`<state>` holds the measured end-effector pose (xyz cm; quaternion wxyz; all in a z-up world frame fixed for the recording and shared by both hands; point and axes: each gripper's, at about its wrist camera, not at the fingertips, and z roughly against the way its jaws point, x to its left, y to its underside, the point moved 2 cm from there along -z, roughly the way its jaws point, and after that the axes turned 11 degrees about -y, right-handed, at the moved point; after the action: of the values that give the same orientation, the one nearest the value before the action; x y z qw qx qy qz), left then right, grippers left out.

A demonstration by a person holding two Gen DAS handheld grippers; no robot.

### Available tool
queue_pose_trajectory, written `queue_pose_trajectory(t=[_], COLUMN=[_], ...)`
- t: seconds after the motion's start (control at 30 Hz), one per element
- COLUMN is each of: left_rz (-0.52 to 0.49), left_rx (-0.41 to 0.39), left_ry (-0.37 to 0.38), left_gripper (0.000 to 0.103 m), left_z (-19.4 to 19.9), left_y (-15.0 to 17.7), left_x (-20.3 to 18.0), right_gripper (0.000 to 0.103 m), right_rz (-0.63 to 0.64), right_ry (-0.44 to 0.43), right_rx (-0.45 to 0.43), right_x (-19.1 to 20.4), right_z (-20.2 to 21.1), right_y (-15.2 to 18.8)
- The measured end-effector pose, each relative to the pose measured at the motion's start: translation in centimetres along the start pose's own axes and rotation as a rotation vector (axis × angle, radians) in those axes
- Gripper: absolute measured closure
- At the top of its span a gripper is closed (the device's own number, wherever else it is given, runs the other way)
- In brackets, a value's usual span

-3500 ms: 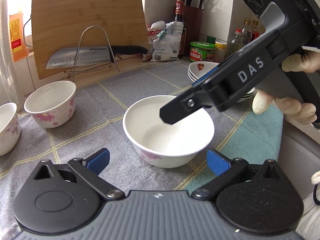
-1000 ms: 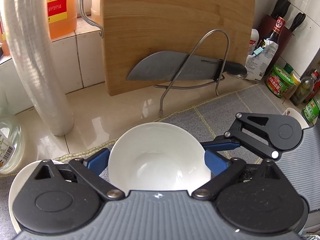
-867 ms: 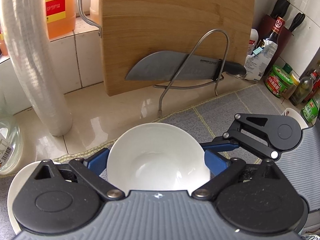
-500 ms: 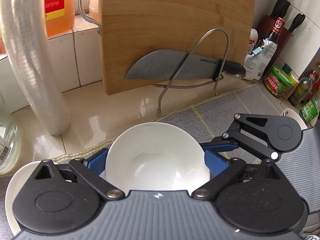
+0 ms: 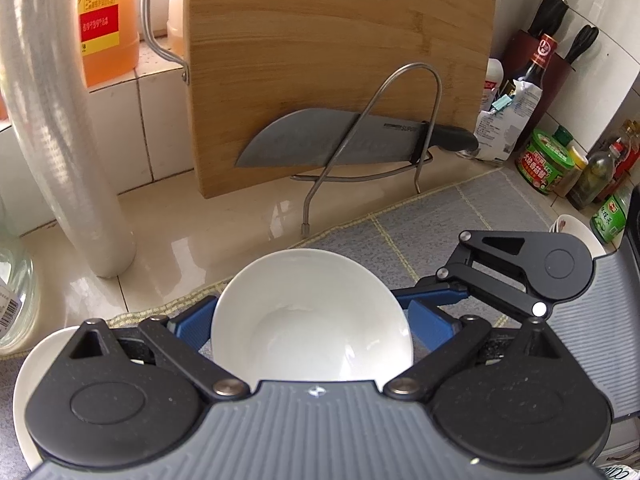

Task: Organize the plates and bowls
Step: 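Lift the bowl with the left gripper and carry it toward the placed bowl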

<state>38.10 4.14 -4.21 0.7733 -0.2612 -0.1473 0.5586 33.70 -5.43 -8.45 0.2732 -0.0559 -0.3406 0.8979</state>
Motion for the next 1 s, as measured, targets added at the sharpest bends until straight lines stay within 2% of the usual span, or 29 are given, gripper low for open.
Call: queue_pose_trajectory(t=[0.5,1.0], left_rz=[-0.039,-0.115], left_rx=[-0.058,-0.115], left_ry=[0.019,0.053], left_gripper=[0.005,0.005], left_z=[3.4,7.6], left_y=[-0.2,0.4], left_x=[-2.4,-7.4], right_gripper=[0.021,0.021], right_rz=[-0.027,-0.044], right_ry=[0.011,0.087], right_rx=[-0.04,-0.08], right_x=[1.2,3.8], right_z=[4.4,10.0], right_y=[-0.1,1.8])
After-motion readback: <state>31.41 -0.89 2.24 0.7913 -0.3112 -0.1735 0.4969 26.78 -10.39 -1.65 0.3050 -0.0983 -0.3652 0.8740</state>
